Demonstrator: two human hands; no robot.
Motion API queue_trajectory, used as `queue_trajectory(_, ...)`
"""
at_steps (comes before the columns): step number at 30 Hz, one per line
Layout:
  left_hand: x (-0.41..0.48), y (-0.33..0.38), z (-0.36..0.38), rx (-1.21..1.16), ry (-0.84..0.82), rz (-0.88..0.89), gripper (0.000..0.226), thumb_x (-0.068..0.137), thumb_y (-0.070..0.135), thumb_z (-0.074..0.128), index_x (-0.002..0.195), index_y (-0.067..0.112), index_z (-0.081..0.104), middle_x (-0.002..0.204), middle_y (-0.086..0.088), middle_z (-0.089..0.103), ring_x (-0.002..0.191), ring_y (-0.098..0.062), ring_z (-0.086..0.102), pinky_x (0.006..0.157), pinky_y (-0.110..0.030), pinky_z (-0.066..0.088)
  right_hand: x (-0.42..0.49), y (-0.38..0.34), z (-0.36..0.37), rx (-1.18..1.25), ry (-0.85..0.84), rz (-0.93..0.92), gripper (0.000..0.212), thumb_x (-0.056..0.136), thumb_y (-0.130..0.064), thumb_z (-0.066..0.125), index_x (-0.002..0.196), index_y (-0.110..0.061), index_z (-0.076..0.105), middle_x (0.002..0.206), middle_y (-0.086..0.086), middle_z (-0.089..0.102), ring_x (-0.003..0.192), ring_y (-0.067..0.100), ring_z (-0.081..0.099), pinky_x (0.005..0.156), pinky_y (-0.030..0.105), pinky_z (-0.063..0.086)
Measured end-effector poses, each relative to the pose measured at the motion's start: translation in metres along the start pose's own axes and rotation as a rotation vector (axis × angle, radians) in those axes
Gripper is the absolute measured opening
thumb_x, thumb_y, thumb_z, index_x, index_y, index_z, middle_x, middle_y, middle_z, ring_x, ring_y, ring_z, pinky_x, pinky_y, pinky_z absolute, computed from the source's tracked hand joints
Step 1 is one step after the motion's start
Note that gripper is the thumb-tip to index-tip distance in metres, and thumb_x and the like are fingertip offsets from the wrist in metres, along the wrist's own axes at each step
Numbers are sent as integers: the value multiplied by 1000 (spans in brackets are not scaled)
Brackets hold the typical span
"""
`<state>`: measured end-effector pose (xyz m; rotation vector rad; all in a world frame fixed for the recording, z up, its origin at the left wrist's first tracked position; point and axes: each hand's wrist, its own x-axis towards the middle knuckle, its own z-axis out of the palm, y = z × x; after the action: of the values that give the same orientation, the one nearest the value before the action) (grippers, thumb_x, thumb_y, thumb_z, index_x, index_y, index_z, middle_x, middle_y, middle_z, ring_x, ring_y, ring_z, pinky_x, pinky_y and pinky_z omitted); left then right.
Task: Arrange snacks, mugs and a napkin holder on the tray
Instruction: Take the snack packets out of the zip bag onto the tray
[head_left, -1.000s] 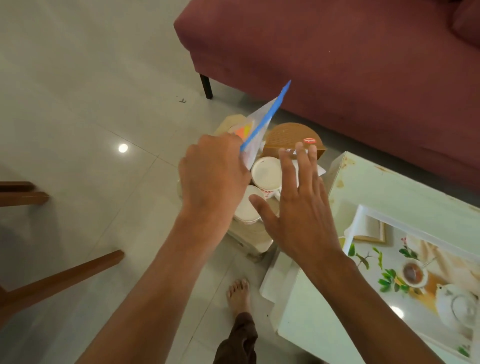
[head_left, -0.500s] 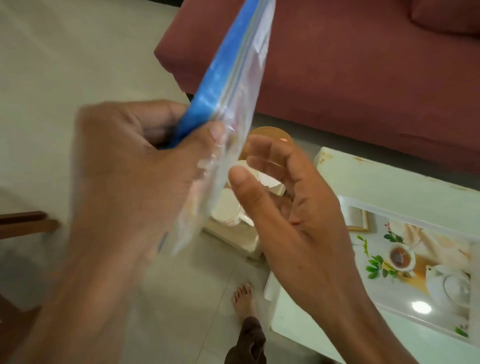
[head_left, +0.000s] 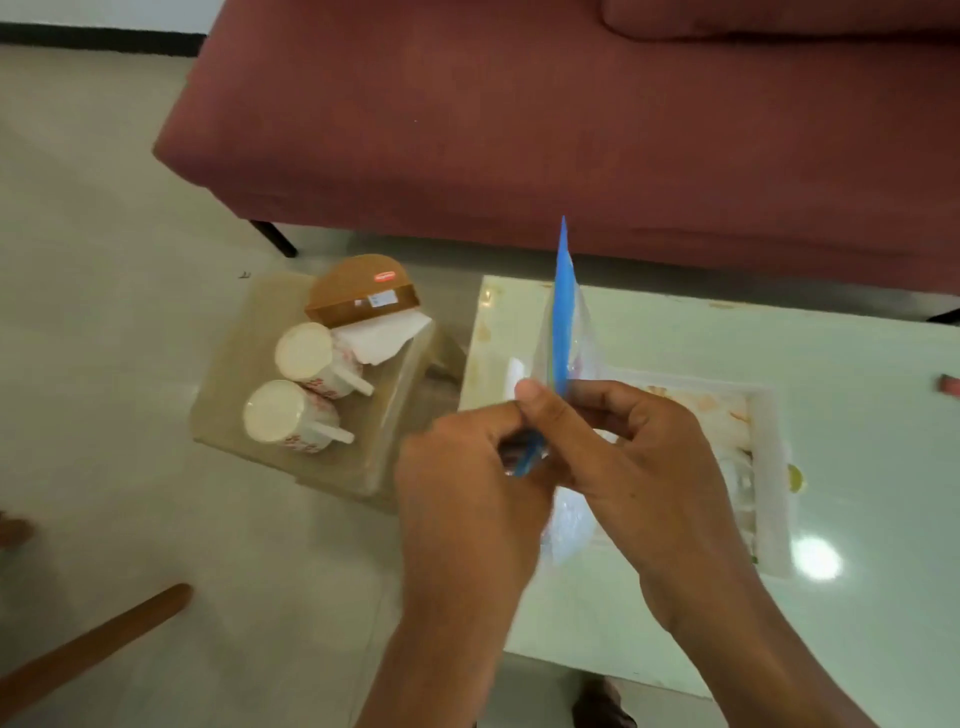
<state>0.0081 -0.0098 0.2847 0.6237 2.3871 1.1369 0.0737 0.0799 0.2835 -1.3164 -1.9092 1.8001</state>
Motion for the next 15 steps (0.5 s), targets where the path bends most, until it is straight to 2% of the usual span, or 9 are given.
queue_trajectory(2, -13, 16, 22, 7, -153, -1, 31, 78, 34, 81, 108, 36, 78, 100, 21, 78, 91, 5, 71, 83, -13, 56, 3, 11, -26, -26, 35, 25, 29, 78, -57, 63, 88, -33, 75, 85, -17, 74, 84, 4, 71, 78, 29, 60)
queue_trajectory(3, -18, 22, 30, -63, -228, -33, 32, 78, 35, 80, 110, 40, 75, 104, 23, 76, 97, 6, 69, 87, -12, 54, 5, 15, -38, -13, 45, 43, 21, 84, -48, 63, 85, -31, 76, 83, -16, 75, 83, 6, 71, 78, 33, 61)
queue_trajectory(5, -24, 38, 43, -264, -327, -128, 29, 83, 28, 77, 104, 48, 70, 103, 27, 75, 102, 11, 67, 87, -8, 52, 7, 23, -63, -13, 46, 57, 20, 91, -32, 62, 79, -28, 77, 79, -10, 75, 81, 13, 72, 79, 39, 61)
queue_trajectory(7, -24, 47, 53, -456, -303, -238, 26, 88, 24, 73, 101, 46, 70, 101, 24, 77, 101, 9, 68, 80, -9, 53, 8, 29, -85, -3, 48, 69, 20, 92, -29, 63, 80, -31, 78, 77, -8, 74, 80, 17, 72, 77, 42, 61)
queue_trajectory(8, -22, 48, 56, -564, -253, -297, 21, 87, 27, 71, 102, 42, 72, 103, 19, 78, 102, 4, 70, 81, -14, 55, 8, 31, -92, 23, 51, 78, 18, 91, -29, 65, 81, -32, 79, 78, -10, 75, 79, 16, 72, 76, 40, 62)
queue_trajectory(9, -19, 49, 61, -670, -213, -347, 21, 85, 34, 67, 104, 37, 74, 106, 14, 79, 105, -2, 71, 87, -21, 56, 8, 33, -100, 52, 55, 90, 15, 91, -29, 67, 84, -32, 80, 80, -12, 76, 79, 14, 73, 74, 35, 62)
queue_trajectory(11, -16, 49, 71, -858, -184, -421, 36, 83, 43, 59, 113, 29, 74, 113, 7, 78, 111, -10, 71, 99, -35, 52, 8, 37, -112, 94, 58, 112, 11, 89, -27, 69, 86, -32, 79, 79, -16, 76, 76, 8, 73, 66, 24, 61)
queue_trajectory(13, -13, 52, 81, -928, -193, -477, 40, 88, 44, 55, 119, 24, 72, 117, 3, 77, 113, -13, 70, 103, -41, 51, 9, 41, -119, 103, 65, 116, 9, 86, -26, 72, 84, -32, 79, 75, -17, 75, 70, 2, 72, 63, 19, 58)
queue_trajectory(15, -12, 55, 90, -876, -204, -486, 31, 93, 37, 56, 116, 25, 73, 115, 4, 77, 110, -12, 72, 102, -41, 53, 11, 43, -122, 91, 75, 128, 7, 82, -27, 76, 81, -34, 78, 72, -16, 75, 68, 2, 72, 69, 22, 58)
